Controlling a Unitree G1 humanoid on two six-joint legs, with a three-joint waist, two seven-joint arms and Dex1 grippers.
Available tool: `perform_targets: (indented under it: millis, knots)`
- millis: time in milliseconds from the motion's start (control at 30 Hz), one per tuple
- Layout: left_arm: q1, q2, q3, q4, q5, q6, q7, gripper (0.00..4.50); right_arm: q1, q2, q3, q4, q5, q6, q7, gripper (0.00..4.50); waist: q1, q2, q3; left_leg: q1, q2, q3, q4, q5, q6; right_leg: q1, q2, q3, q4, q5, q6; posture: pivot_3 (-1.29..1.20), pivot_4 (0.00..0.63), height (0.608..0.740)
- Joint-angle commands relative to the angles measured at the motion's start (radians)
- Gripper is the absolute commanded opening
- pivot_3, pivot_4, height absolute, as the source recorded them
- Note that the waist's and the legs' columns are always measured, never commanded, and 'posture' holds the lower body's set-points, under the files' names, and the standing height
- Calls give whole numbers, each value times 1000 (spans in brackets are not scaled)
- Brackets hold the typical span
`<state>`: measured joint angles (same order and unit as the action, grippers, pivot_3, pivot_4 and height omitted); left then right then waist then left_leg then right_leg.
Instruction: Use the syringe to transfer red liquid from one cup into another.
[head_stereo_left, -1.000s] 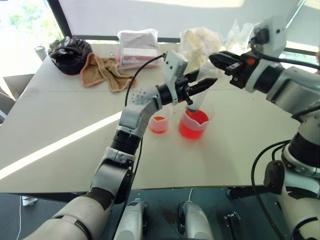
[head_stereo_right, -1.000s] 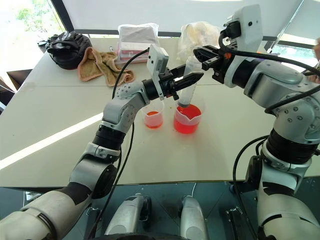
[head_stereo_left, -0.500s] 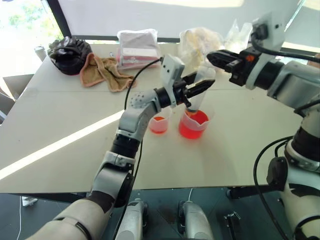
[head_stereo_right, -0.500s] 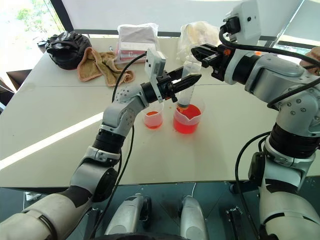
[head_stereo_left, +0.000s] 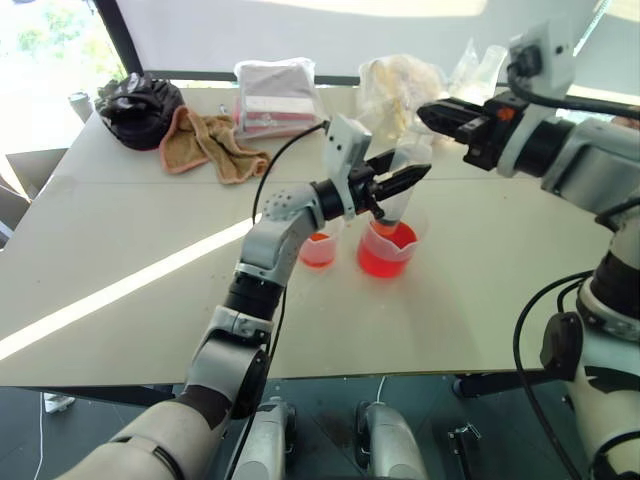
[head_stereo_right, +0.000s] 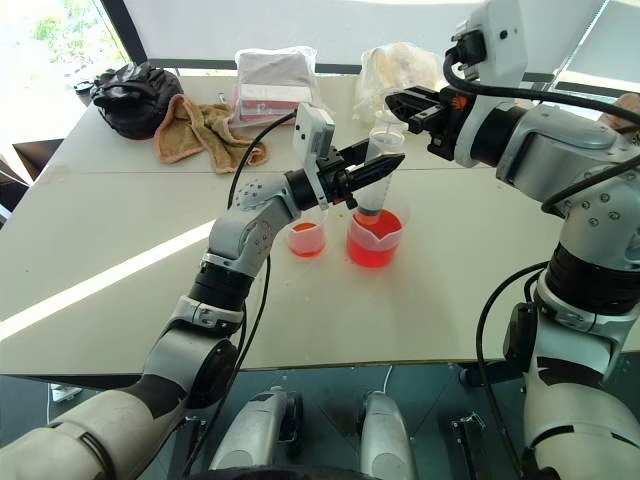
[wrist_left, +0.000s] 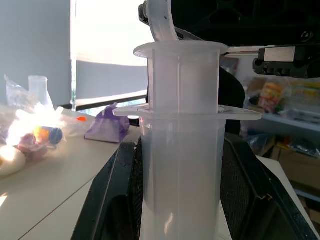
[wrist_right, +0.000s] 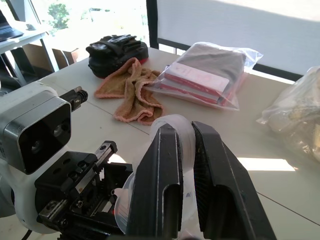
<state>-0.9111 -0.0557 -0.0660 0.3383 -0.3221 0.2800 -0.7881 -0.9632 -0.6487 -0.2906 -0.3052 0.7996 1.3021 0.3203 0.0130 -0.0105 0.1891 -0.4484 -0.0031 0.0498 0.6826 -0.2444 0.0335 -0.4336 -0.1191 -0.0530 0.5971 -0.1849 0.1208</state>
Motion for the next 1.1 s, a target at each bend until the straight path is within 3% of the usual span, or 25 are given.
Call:
perform_targets:
  millis: [33,800,900,1067,1100]
  knots:
    - [8,-30,-80,-34,6,13,-36,1458,-66,-26,-61,-10,-15,-76,-13,18,0,0,0,0,0,0,0,0,0,0,0,0,0,0,0,0,150,740]
    - [-19,-38,-52,-27,5,13,-24,1458,-16,-50,-40,-49,27,-35,42,18,0,0,0,0,0,0,0,0,0,0,0,0,0,0,0,0,150,740]
    - [-23,-38,-48,-25,3,12,-22,1458,-14,-51,-42,-49,36,-27,47,1262,1,0,0,0,0,0,0,0,0,0,0,0,0,0,-1,0,150,740]
    - [-32,-40,-39,-19,6,0,-19,1458,-9,-83,-45,-40,26,-13,47,3700,1,0,0,-1,0,0,0,0,0,0,0,0,-1,-1,-2,0,150,740]
    - [-34,-40,-37,-17,6,-1,-18,1458,-7,-92,-48,-39,30,-11,55,3700,1,0,0,-1,0,0,0,0,0,0,0,0,-1,-2,-3,0,150,740]
